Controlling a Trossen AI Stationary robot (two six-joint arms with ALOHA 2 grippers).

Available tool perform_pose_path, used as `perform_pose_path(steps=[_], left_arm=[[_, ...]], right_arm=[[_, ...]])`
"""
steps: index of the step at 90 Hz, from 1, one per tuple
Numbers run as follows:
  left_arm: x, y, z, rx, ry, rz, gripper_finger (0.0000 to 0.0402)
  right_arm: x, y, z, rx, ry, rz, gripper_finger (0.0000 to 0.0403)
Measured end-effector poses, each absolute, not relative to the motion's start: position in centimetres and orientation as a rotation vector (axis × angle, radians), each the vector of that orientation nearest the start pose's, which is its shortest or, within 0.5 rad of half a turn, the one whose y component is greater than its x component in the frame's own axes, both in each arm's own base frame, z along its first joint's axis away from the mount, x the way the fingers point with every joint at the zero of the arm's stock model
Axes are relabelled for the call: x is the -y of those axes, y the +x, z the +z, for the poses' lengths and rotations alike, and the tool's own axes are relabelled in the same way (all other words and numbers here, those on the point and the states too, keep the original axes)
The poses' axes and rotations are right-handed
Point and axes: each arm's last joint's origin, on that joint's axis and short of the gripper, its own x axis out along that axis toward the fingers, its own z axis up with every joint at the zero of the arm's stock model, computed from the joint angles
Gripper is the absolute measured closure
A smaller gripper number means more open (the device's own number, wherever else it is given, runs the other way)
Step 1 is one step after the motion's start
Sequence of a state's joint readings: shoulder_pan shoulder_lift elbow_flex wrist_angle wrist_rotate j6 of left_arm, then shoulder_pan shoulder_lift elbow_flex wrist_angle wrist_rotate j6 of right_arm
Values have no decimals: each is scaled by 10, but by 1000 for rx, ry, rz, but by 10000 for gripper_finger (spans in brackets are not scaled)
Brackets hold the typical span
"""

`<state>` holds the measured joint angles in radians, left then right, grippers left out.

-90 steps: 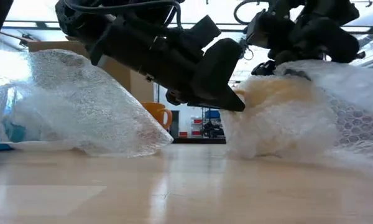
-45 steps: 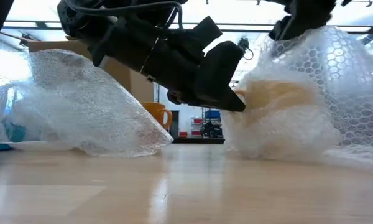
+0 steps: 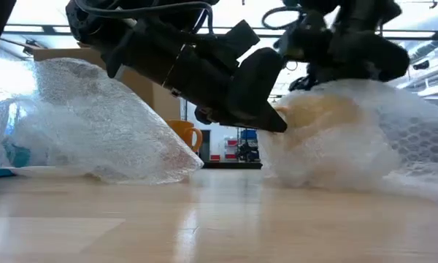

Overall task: Wrap mug
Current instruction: Wrap the yellow mug using the transparent bubble wrap

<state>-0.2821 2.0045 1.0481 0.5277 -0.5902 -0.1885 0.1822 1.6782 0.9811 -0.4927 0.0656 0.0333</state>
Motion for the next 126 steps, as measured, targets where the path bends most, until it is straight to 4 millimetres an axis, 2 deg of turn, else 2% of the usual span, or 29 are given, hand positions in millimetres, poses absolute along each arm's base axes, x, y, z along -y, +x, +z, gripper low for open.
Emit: perform_pose_path(steps=[12,24,35,54,73,80,87,98,115,126], left_arm=[[97,393,139,-359,-5,338,371],[96,394,141,-352,-7,336,371],[96,394,141,-349,-8,337,371],[96,394,141,-349,-12,340,371],[96,394,141,-348,-14,341,371],[96,394,141,-348,-15,341,371],[96,394,141,-346,-16,341,371],[96,395,141,-344,-17,341,371],[96,395,142,-339,-21,340,371],[97,395,142,-336,-21,340,371]], right_arm=[[-54,306,171,-1204,-126,88,300],[-53,298,198,-1136,-115,99,314],[-51,287,228,-1053,-100,108,319],[-46,259,261,-1002,-65,97,325],[-42,238,282,-952,-34,85,371],[-42,238,280,-978,-39,83,395],[-43,245,271,-1010,-45,82,397],[-47,265,240,-1102,-74,100,401],[-53,299,182,-1253,-149,126,402],[-54,307,169,-1332,-173,136,402]])
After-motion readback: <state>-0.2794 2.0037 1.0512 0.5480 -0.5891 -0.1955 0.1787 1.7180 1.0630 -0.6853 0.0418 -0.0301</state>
